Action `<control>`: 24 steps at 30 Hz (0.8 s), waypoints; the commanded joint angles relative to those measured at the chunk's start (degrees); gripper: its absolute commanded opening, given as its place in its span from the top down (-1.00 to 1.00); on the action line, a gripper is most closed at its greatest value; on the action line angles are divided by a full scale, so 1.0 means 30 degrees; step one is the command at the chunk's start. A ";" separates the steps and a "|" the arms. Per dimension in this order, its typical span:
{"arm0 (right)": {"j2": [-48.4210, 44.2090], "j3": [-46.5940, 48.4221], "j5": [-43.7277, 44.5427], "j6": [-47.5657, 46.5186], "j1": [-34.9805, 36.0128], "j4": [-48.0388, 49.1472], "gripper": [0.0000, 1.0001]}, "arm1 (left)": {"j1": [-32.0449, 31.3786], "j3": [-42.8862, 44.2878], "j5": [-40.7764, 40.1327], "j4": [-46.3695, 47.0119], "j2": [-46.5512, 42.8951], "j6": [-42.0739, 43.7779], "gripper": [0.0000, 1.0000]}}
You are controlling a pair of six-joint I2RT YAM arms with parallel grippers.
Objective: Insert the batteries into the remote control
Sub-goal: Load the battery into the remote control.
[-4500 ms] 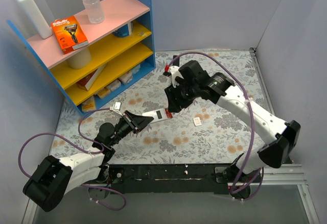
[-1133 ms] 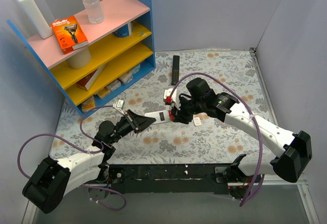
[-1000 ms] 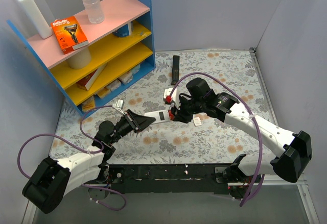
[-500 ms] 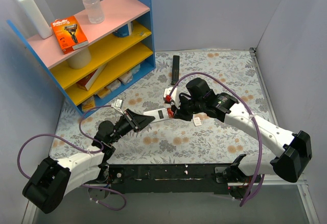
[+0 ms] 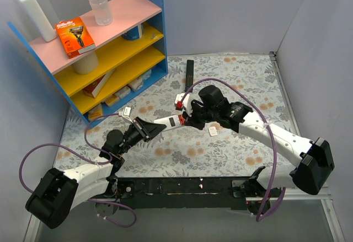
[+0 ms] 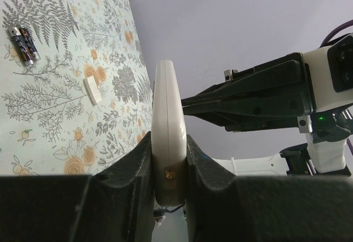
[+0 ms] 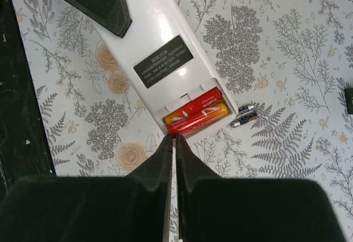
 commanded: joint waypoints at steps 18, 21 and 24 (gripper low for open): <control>0.3517 0.3033 0.2436 0.1026 -0.0037 -0.1272 0.90 | -0.0402 0.2369 0.5213 0.2575 0.0007 0.1291 1.00; 0.4747 0.4562 0.1763 0.1201 -0.0066 -0.3646 0.88 | -0.0373 0.3042 0.5860 0.1843 0.0007 0.2111 1.00; 0.6151 0.6203 0.1671 0.1639 -0.0066 -0.5350 0.88 | -0.0402 0.3658 0.6564 0.1080 0.0007 0.2845 1.00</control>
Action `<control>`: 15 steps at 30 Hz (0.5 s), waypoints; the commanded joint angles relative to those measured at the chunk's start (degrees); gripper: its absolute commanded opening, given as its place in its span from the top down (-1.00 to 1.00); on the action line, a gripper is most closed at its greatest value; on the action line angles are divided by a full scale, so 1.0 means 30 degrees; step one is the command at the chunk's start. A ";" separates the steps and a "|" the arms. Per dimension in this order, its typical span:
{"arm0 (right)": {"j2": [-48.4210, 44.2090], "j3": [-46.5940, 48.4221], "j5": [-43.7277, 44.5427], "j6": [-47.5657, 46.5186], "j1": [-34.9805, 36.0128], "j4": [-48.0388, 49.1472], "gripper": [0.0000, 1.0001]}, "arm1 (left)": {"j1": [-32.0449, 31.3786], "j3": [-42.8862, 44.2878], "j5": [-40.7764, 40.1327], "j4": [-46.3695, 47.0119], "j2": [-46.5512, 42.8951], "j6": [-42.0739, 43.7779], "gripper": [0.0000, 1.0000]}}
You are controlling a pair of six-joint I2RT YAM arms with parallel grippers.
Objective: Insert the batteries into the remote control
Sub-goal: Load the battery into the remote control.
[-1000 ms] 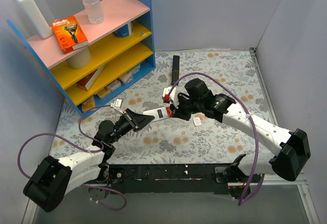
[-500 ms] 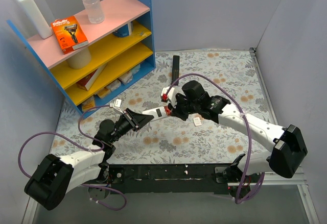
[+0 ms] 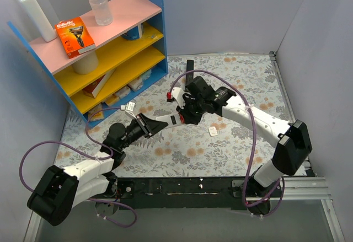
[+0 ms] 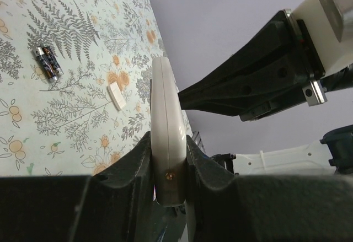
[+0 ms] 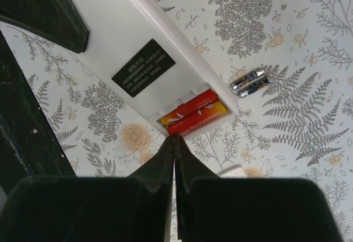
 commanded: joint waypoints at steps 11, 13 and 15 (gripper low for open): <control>0.3322 0.4195 0.1574 0.3636 -0.0073 -0.2392 0.82 | -0.0722 0.2723 0.6562 0.1370 -0.1300 0.1081 1.00; 0.3177 0.4107 0.1928 0.3961 -0.0219 -0.2275 0.82 | -0.0693 0.2606 0.6008 0.0816 -0.1447 0.1226 1.00; 0.2449 0.3815 0.1319 0.4079 -0.0249 -0.1604 0.81 | -0.0722 0.2576 0.4695 -0.1259 -0.1593 0.1519 1.00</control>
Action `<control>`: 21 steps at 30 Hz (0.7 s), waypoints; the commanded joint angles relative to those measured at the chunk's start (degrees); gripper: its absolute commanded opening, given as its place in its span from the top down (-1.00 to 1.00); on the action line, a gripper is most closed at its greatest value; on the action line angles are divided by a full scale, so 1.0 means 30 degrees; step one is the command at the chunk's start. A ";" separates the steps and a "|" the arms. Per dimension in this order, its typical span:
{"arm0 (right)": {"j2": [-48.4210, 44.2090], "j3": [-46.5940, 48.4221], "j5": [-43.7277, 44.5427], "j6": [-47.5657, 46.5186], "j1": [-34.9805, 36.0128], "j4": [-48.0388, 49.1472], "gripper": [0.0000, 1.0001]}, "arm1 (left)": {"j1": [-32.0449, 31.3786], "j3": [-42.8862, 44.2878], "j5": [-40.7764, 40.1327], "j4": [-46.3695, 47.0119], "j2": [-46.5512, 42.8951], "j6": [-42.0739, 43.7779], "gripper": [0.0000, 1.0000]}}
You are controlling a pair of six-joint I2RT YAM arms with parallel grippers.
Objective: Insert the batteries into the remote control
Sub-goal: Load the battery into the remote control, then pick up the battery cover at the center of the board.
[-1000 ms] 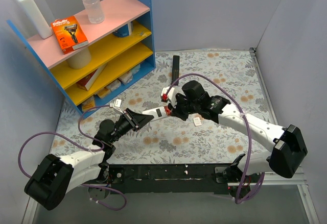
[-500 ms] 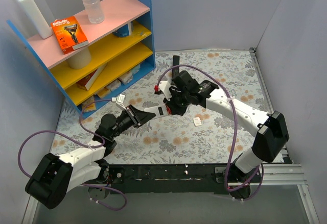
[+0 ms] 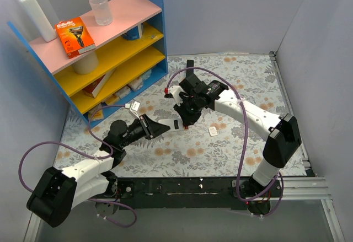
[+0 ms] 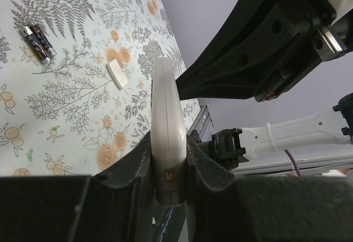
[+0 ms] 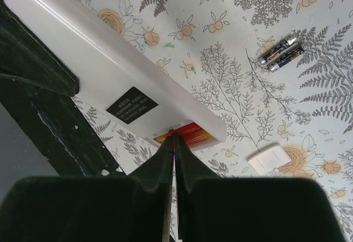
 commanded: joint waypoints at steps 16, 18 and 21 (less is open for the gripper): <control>-0.7399 -0.4573 0.2206 0.3859 -0.2516 0.3850 -0.34 | -0.0679 0.0560 -0.2580 -0.4757 0.0061 -0.0475 1.00; -0.7925 -0.5836 0.2761 0.4301 -0.3658 0.3644 -0.52 | -0.0679 0.0531 -0.2641 -0.4963 0.0061 -0.0447 1.00; -0.8103 -0.8005 0.3494 0.5208 -0.5094 0.3233 -0.55 | -0.0708 0.0443 -0.2904 -0.5549 -0.0027 -0.0475 1.00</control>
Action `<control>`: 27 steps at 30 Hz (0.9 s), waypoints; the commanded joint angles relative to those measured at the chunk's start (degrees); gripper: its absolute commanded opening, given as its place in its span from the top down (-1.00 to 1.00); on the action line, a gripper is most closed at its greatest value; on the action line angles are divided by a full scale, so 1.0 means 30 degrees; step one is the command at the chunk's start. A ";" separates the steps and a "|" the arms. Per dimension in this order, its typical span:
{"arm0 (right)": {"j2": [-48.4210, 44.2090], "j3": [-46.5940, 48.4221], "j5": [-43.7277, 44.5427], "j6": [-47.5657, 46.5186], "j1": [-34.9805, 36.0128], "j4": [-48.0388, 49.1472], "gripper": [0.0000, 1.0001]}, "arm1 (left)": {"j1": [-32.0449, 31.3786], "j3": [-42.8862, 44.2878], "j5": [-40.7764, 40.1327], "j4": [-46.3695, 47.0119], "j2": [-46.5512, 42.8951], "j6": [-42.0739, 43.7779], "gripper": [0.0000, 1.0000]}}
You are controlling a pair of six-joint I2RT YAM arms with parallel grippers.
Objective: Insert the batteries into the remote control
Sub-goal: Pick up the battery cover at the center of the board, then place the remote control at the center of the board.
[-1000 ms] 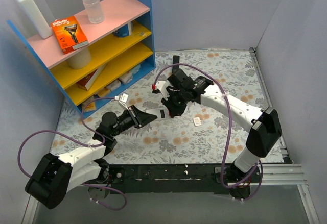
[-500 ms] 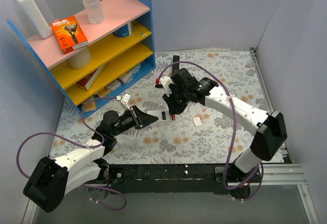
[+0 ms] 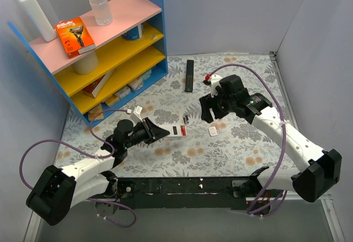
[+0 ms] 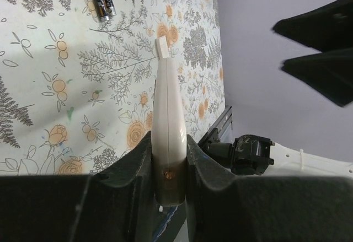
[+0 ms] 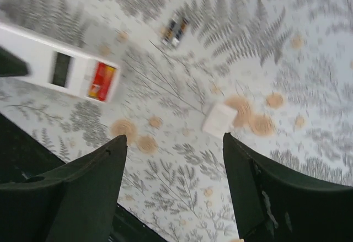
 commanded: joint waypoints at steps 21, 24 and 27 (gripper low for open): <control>0.6303 -0.4291 0.2320 0.3025 -0.1426 0.3145 0.02 | 0.0285 0.0101 -0.0639 -0.1651 0.0287 0.0115 1.00; 0.6479 -0.4584 0.2291 0.3143 -0.1396 0.3584 0.09 | 0.0285 0.0188 -0.0346 -0.1300 0.1107 0.0174 1.00; 0.6742 -0.4613 0.2291 0.3143 -0.1309 0.3731 0.13 | 0.0256 0.0306 -0.0025 -0.0890 0.2130 0.0174 1.00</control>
